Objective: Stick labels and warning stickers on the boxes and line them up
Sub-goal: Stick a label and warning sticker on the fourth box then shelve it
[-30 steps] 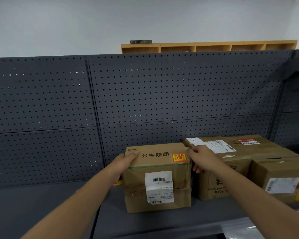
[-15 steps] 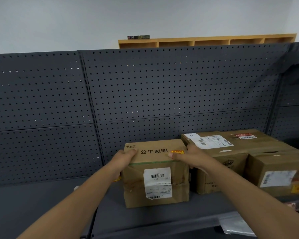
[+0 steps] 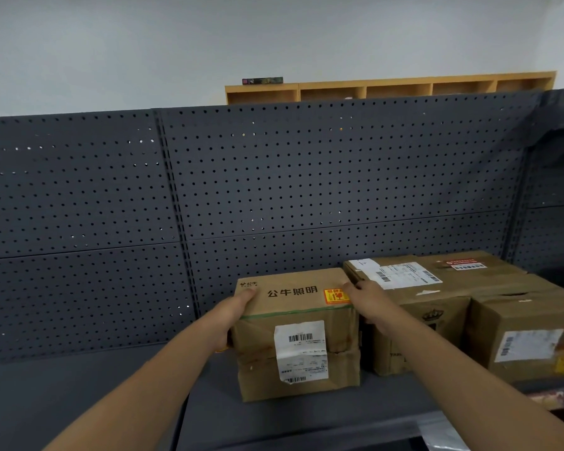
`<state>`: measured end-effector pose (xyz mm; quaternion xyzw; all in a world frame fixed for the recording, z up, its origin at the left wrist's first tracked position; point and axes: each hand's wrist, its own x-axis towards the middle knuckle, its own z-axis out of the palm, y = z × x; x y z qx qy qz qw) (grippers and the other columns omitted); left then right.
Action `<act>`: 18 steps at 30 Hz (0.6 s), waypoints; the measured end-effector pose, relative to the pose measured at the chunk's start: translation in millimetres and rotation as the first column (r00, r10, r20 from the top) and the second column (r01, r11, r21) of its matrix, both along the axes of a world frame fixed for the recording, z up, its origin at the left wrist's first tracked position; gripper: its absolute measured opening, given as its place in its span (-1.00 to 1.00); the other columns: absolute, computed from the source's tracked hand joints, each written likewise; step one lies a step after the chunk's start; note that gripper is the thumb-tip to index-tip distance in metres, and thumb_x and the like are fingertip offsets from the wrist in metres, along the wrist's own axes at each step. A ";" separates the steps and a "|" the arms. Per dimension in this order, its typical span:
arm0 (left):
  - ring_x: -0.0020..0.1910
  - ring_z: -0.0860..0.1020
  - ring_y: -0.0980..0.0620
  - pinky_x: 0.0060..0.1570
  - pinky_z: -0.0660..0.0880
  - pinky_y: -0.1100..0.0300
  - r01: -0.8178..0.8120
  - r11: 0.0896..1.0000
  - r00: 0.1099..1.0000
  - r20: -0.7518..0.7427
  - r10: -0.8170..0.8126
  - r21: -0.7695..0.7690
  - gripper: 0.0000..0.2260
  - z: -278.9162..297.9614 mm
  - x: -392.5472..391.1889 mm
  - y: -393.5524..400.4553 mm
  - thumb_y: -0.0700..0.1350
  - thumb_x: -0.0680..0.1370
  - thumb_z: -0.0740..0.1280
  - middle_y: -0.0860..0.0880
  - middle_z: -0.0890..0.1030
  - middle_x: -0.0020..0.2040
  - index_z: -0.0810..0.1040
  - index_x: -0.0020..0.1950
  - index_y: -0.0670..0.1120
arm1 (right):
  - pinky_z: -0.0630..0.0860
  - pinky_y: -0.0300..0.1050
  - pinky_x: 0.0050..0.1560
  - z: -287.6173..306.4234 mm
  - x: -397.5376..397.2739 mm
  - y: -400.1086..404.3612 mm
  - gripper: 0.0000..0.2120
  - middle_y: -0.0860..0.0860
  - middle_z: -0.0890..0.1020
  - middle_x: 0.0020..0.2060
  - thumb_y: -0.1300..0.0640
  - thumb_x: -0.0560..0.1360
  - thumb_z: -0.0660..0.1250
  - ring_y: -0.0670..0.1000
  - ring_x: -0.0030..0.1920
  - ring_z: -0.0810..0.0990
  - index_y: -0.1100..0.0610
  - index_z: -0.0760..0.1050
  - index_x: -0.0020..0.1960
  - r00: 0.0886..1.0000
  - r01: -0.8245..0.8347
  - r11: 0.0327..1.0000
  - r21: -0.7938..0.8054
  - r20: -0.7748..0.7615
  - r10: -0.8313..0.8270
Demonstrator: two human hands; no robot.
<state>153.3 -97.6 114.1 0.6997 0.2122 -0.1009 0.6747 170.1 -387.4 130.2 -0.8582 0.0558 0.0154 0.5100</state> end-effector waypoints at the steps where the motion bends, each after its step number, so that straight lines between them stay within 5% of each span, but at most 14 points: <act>1: 0.04 0.72 -0.20 0.18 0.62 -0.16 0.004 1.000 1.000 0.001 -0.004 0.004 -0.51 0.5 -0.7 0.5 0.29 0.51 0.44 -0.16 0.76 0.01 0.63 0.23 -0.07 | 0.54 0.11 0.20 -1.6 0.3 -0.4 -0.60 0.07 0.60 0.08 -0.11 0.69 0.19 0.04 0.04 0.54 0.18 0.47 0.31 1.000 0.003 1.000 0.016 0.007 -0.003; 10: 0.08 0.70 -0.22 0.11 0.63 -0.16 -0.009 0.993 0.988 0.151 0.026 -0.115 -0.68 3.4 -11.4 -2.3 0.12 0.64 0.35 -0.16 0.74 0.07 0.61 0.28 -0.04 | 0.50 0.03 0.09 1.0 -11.3 -7.2 -0.77 0.01 0.67 0.01 -0.03 0.64 0.34 0.02 0.08 0.59 0.12 0.57 0.16 0.997 -0.050 0.976 0.212 0.061 0.038; 13: 0.12 0.68 -0.20 0.03 0.64 -0.13 0.013 0.990 0.968 0.249 0.022 -0.137 -0.76 4.1 -24.7 -3.2 0.06 0.66 0.35 -0.10 0.73 0.13 0.54 0.32 0.07 | 0.54 0.19 0.27 -2.5 -15.9 -14.2 -0.79 0.06 0.72 0.05 0.04 0.58 0.44 0.10 0.16 0.63 0.10 0.57 0.17 0.999 -0.050 0.949 0.310 0.035 0.041; 18: 0.27 0.60 -0.10 0.26 0.55 -0.13 0.144 0.987 0.935 0.336 -0.113 -0.068 -0.64 -10.5 -50.5 11.1 -0.14 0.64 0.38 -0.02 0.66 0.28 0.43 0.40 0.10 | 0.48 0.27 0.39 -15.4 -29.9 -30.1 -0.29 0.12 0.59 0.34 0.19 0.45 0.55 0.14 0.32 0.58 0.11 0.33 0.52 0.987 -0.157 0.920 0.359 0.034 0.155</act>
